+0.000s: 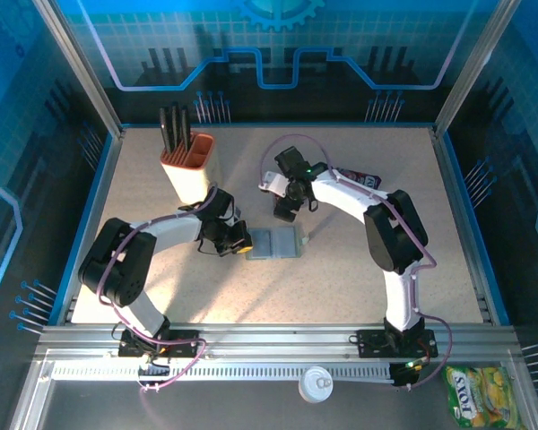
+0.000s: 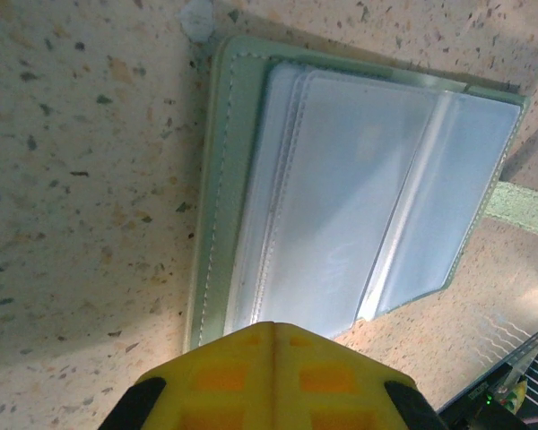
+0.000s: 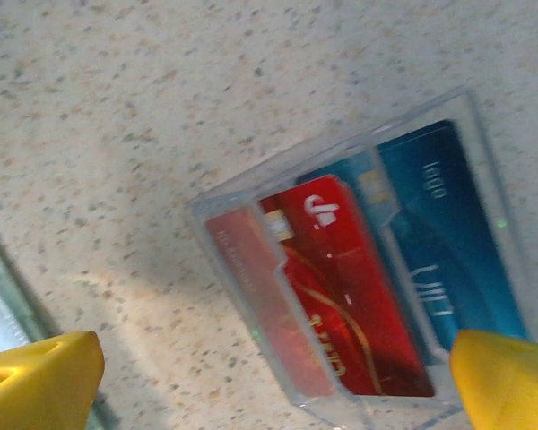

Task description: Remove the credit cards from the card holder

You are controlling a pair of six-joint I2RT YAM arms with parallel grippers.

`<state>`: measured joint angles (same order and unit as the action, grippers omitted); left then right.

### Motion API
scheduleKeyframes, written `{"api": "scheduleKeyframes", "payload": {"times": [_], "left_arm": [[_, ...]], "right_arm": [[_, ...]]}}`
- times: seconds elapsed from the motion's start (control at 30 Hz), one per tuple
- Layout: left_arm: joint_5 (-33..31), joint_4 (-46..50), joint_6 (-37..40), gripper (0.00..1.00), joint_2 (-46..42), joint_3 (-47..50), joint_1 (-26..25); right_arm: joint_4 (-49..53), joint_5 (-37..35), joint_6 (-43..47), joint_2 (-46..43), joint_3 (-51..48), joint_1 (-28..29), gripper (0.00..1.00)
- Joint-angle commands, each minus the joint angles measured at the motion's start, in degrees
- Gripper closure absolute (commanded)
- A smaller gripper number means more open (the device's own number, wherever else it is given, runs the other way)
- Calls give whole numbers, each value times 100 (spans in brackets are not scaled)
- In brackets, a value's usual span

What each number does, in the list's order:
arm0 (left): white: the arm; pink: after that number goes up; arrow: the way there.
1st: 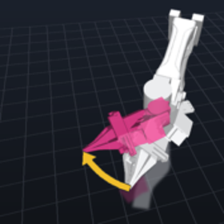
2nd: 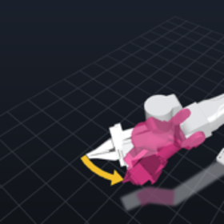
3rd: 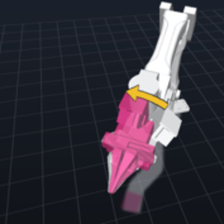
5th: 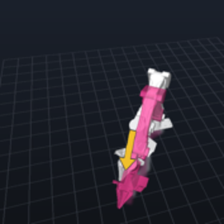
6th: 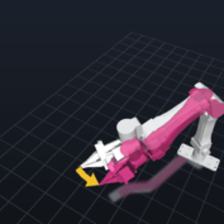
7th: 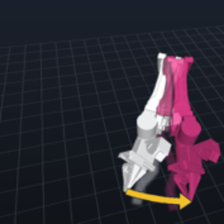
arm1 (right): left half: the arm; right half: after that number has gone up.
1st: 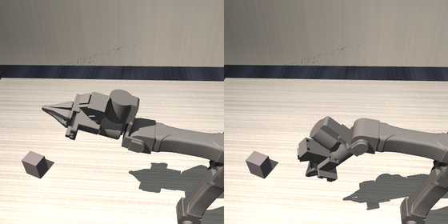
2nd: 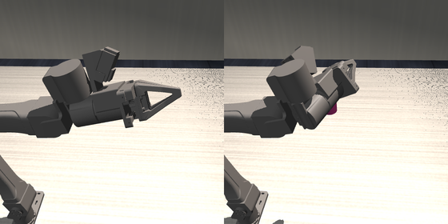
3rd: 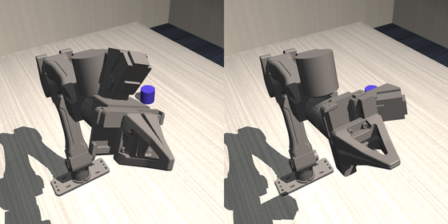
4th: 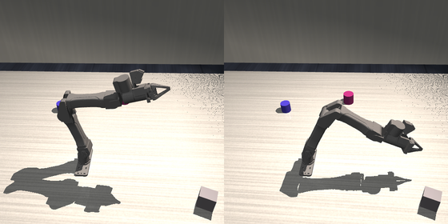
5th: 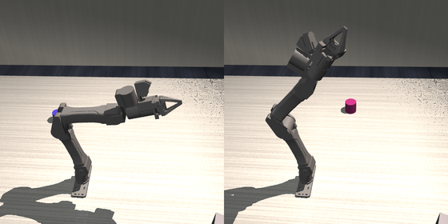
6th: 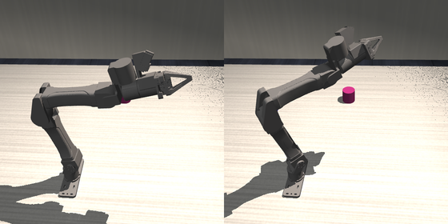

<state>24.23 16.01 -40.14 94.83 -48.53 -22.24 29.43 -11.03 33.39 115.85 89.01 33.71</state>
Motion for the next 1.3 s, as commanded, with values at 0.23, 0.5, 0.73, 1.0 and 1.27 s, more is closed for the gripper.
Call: {"api": "scheduleKeyframes", "payload": {"times": [0.23,0.5,0.73,1.0,1.27], "left_arm": [[64,-28,-1,100,-157,68,44],[73,-30,6,100,-149,84,49],[63,7,24,100,-238,125,44],[31,8,59,100,-243,141,62],[103,-37,129,100,-92,116,67]], "right_arm": [[-1392,-1194,-9,253,-178,205,0],[-1671,-1303,19,348,-110,206,0],[-1784,-1422,13,486,55,226,0],[-849,-345,-1058,-258,-51,339,4],[-764,1432,-3463,-979,-832,337,36]]}}
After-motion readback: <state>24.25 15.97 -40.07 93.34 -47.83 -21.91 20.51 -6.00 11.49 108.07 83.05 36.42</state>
